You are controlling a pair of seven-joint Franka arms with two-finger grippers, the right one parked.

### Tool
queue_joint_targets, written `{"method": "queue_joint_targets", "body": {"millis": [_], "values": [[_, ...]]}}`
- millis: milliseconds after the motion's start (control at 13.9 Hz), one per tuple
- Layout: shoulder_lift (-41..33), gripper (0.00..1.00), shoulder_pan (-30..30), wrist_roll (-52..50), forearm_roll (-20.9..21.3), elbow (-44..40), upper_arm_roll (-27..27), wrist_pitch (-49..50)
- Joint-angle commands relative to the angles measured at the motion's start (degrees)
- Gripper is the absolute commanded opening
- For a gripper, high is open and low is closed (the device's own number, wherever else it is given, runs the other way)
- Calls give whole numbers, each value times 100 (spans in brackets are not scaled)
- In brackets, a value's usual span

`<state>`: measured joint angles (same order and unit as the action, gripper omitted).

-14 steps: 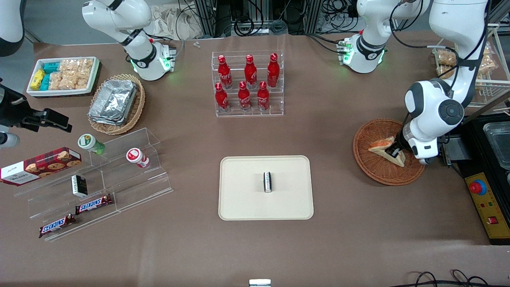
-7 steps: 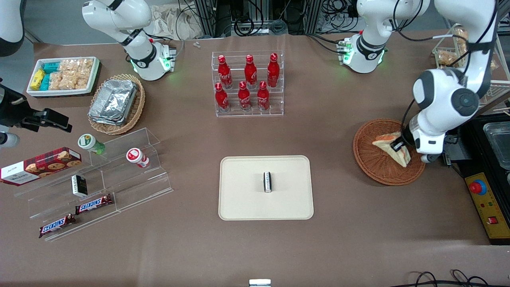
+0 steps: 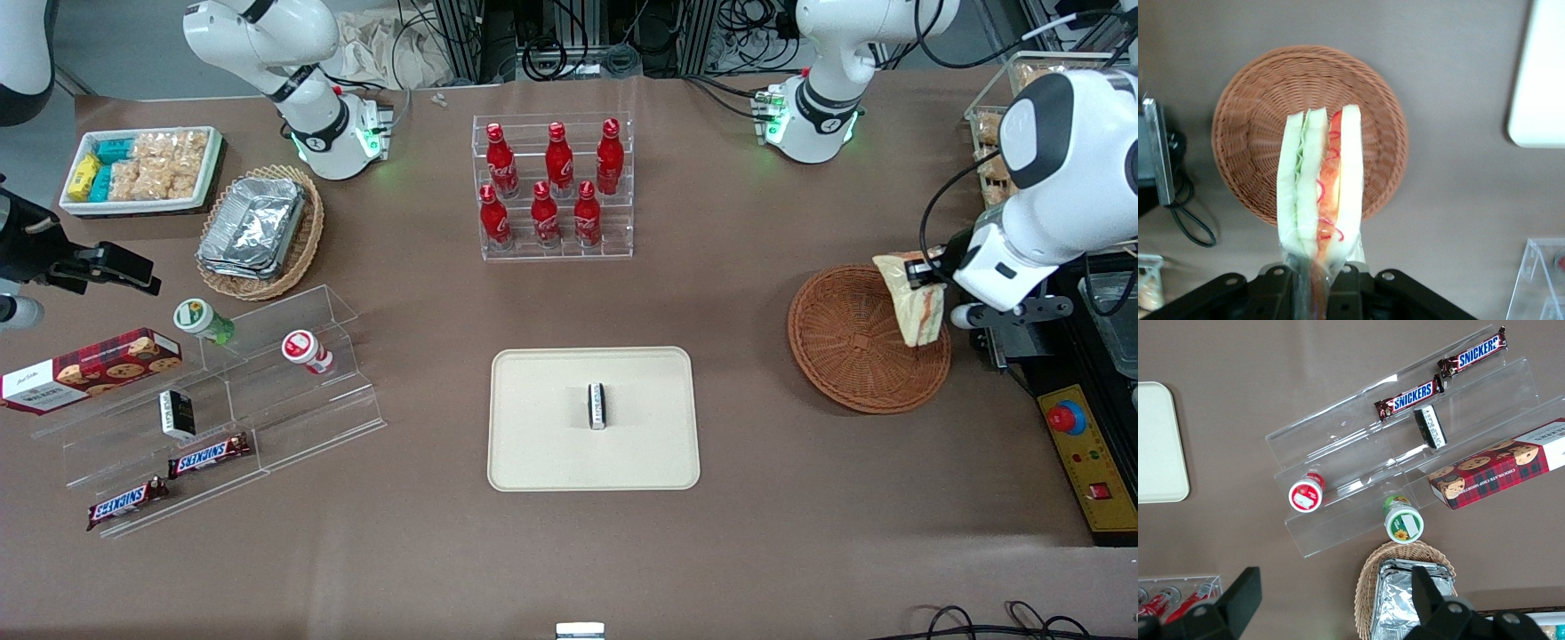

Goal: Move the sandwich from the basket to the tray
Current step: 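Lift the sandwich and carry it with the left gripper toward the cream tray, then lower the sandwich onto the tray beside the black packet and open the gripper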

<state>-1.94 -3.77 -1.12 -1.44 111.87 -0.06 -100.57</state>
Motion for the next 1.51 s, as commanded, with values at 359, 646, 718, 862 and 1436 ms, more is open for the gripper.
{"method": "queue_joint_targets", "body": {"millis": [359,646,718,862,1436], "values": [[650,0,-18,-1510,21,-709,-2040,-330],[1423,0,-97,-2417,405,-816,-2718,-1260],[1686,0,-176,-2898,782,-833,-2780,-1498],[2292,0,-185,-3655,1459,-956,-2964,-2025],[3990,0,-247,-4177,2491,-1985,-3114,-2256]]}}
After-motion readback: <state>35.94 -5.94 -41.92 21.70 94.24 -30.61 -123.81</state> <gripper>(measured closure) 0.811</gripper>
